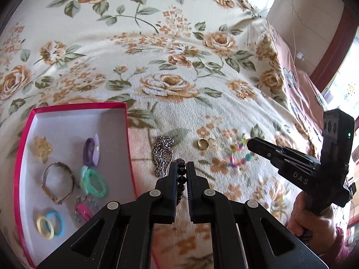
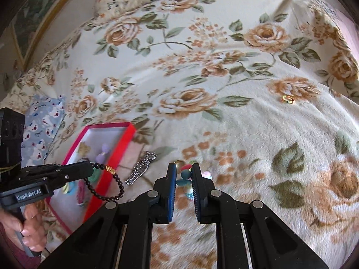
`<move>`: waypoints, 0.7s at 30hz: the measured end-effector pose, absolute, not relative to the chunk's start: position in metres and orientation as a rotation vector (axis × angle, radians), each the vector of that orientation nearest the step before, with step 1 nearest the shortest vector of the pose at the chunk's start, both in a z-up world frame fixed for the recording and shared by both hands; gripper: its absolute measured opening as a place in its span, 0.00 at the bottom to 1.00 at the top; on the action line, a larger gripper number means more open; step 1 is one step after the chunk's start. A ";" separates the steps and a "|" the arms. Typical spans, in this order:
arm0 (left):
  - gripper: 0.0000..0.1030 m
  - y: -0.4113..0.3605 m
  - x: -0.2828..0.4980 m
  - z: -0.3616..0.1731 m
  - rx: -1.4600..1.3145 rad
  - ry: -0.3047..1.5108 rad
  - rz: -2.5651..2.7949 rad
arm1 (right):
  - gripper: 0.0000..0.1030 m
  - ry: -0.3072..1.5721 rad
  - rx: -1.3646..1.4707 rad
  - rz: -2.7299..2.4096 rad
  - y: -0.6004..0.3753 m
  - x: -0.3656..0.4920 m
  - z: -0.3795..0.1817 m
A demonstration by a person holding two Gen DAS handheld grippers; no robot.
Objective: Organize jewelry
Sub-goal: 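Carry both bracelets into the box and open both tools to release them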
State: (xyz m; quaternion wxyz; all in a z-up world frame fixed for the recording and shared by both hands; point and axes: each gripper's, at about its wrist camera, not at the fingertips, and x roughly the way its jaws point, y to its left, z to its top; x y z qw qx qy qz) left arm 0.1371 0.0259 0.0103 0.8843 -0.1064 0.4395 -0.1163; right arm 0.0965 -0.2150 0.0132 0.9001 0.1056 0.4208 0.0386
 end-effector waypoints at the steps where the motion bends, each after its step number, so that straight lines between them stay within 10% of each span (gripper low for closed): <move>1: 0.06 0.028 0.133 0.012 -0.226 0.911 -0.239 | 0.13 0.870 0.218 0.086 -0.213 0.094 0.014; 21: 0.06 0.092 0.053 0.034 -0.339 0.860 -0.143 | 0.13 0.874 0.175 0.269 -0.136 0.077 0.030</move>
